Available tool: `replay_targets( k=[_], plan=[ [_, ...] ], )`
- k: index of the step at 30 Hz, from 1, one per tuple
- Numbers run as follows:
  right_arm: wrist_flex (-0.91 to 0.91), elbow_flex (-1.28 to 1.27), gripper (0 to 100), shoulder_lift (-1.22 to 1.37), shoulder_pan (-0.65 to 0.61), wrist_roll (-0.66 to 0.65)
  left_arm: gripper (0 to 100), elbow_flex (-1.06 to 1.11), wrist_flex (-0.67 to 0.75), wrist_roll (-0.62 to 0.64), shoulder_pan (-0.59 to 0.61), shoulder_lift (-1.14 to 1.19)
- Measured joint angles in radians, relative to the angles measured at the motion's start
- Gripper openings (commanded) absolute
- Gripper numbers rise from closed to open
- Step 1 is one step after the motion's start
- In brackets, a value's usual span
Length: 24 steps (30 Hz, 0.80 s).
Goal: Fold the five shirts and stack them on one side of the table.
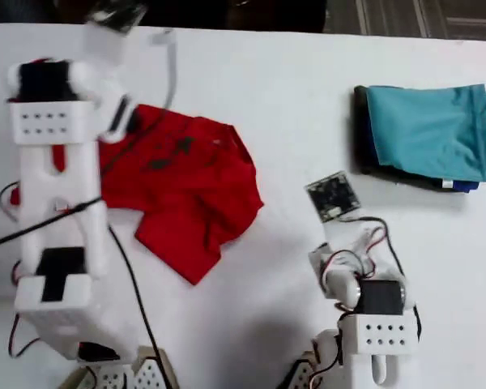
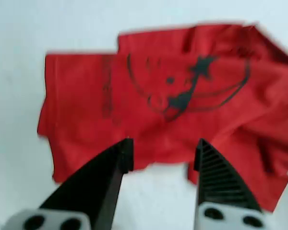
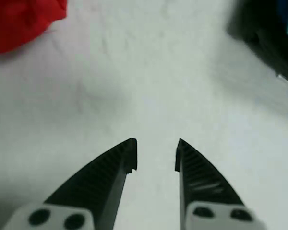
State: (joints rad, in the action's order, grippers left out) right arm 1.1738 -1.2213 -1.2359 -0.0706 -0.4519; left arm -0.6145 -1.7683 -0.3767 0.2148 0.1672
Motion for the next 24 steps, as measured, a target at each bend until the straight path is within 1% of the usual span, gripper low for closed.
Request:
replay_targets(
  k=[2, 4, 8, 11, 16, 18, 22, 24],
  plan=[
    [0.000, 0.035, 22.1, 0.051, -0.048, 0.029, 22, 0.104, 0.028, -0.021, 0.075, -0.018],
    [0.000, 0.087, 21.7, 0.126, -0.091, 0.043, 22, 0.207, 0.078, -0.038, 0.160, -0.021],
    [0.000, 0.216, 20.2, 0.315, -0.198, 0.049, 22, 0.393, 0.227, -0.052, 0.322, -0.021],
    [0.005, 0.302, 20.4, 0.451, -0.318, 0.049, 22, 0.517, 0.330, -0.086, 0.419, -0.021],
    [0.014, 0.373, 20.4, 0.652, -0.575, 0.049, 22, 0.669, 0.474, -0.129, 0.542, -0.021],
    [-0.014, 0.376, 20.4, 0.733, -0.663, 0.052, 22, 0.704, 0.517, -0.143, 0.578, -0.021],
    [-0.094, 0.390, 20.5, 0.893, -0.766, 0.055, 22, 0.766, 0.566, -0.146, 0.601, -0.021],
    [-0.104, 0.431, 20.5, 0.957, -0.810, 0.066, 22, 0.790, 0.580, -0.146, 0.603, -0.021]
  ],
)
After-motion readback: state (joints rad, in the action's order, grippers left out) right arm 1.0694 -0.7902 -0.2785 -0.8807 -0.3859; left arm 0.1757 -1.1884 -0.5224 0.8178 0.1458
